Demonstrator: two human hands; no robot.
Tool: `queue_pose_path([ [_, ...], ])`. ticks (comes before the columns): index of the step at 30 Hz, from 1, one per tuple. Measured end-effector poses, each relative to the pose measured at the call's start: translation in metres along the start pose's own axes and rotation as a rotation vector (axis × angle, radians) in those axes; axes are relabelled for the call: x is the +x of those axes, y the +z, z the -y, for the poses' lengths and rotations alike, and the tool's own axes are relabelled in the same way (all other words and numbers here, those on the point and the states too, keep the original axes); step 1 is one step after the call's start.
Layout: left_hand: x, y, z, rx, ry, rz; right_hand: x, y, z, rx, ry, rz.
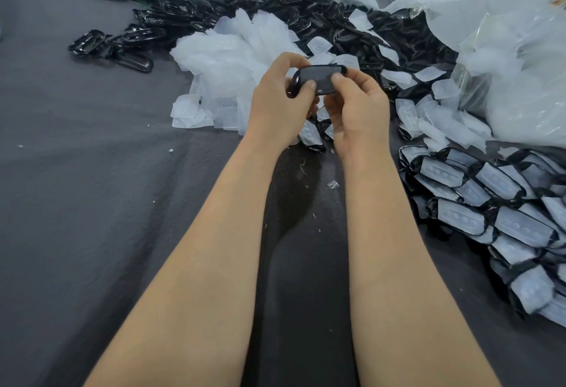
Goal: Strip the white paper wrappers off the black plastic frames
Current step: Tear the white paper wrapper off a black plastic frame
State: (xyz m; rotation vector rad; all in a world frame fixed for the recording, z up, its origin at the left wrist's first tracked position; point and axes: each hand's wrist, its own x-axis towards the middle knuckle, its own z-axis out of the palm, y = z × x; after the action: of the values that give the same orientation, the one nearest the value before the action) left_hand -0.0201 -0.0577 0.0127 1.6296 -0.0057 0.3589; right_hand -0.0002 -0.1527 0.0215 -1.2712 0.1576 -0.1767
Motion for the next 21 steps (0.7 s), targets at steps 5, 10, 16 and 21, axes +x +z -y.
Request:
queue_pose_path([
  [5, 0.0004, -0.0004, -0.0006, -0.016, -0.041, -0.025, 0.0004, -0.0002, -0.0031, -0.037, -0.015, 0.047],
  [10, 0.0008, 0.0005, -0.0003, 0.002, -0.027, -0.041, 0.0012, 0.001, -0.0066, -0.212, -0.115, 0.068],
  [16, 0.001, 0.0009, -0.0005, 0.02, -0.026, -0.046, 0.0002, 0.0017, -0.0042, -0.242, -0.111, 0.04],
  [21, 0.0005, 0.0014, -0.0016, 0.029, -0.021, -0.044, 0.0004, 0.0016, -0.0041, -0.337, -0.158, -0.024],
])
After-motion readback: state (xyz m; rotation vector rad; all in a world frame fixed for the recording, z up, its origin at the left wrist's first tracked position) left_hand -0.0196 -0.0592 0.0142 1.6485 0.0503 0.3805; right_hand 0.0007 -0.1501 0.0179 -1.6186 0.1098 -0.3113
